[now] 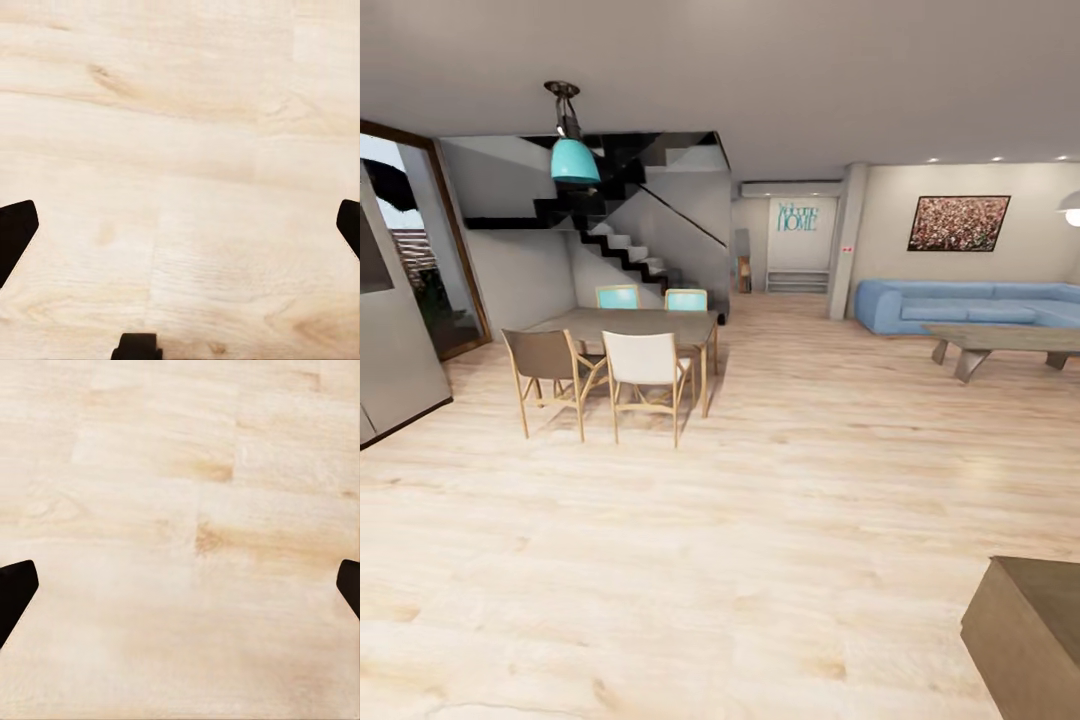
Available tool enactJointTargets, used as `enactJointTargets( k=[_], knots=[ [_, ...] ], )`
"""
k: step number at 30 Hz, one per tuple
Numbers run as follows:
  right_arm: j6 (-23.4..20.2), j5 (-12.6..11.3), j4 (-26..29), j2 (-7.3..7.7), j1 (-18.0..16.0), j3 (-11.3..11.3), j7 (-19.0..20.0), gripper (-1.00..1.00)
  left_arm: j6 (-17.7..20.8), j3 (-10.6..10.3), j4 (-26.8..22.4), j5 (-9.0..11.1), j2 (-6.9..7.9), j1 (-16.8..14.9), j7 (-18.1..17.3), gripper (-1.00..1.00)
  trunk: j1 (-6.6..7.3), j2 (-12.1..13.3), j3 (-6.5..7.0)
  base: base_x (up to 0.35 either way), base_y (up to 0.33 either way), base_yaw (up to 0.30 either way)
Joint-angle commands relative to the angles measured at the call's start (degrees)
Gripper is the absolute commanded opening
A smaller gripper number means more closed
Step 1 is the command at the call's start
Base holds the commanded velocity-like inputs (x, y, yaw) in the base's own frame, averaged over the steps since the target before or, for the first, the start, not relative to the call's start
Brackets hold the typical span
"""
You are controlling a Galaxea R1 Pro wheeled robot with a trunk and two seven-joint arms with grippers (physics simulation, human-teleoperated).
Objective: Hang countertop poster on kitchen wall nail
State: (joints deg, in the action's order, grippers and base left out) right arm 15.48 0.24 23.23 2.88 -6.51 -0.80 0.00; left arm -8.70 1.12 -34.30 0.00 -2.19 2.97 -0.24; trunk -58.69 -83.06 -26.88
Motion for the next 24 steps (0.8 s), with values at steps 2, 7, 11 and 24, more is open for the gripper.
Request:
enactJointTargets(
  k=[2,7,11,24],
  knots=[
    [0.2,0.1,-0.1,0.06,0.0,-0.1,0.0,1.0,-0.1,0.1,-0.1,0.0,-0.02,0.0,0.0,1.0,-0.04,0.0,-0.05,0.334,0.0,0.028],
    [0.2,0.2,-0.2,0.1,0.0,0.0,0.1,1.0,-0.1,0.1,-0.1,0.0,-0.02,0.0,0.0,1.0,-0.04,0.0,-0.05,0.334,0.0,0.008],
    [0.2,0.2,-0.2,0.11,0.0,0.0,0.0,1.0,-0.1,0.1,-0.1,0.0,-0.02,0.0,0.0,1.0,-0.04,0.0,-0.05,0.333,0.0,0.018],
    [0.3,0.2,-0.2,-0.36,0.0,-0.1,-0.2,1.0,-0.1,0.1,-0.1,0.0,-0.04,0.0,0.0,1.0,-0.04,0.0,-0.05,0.072,0.0,0.248]
  ],
)
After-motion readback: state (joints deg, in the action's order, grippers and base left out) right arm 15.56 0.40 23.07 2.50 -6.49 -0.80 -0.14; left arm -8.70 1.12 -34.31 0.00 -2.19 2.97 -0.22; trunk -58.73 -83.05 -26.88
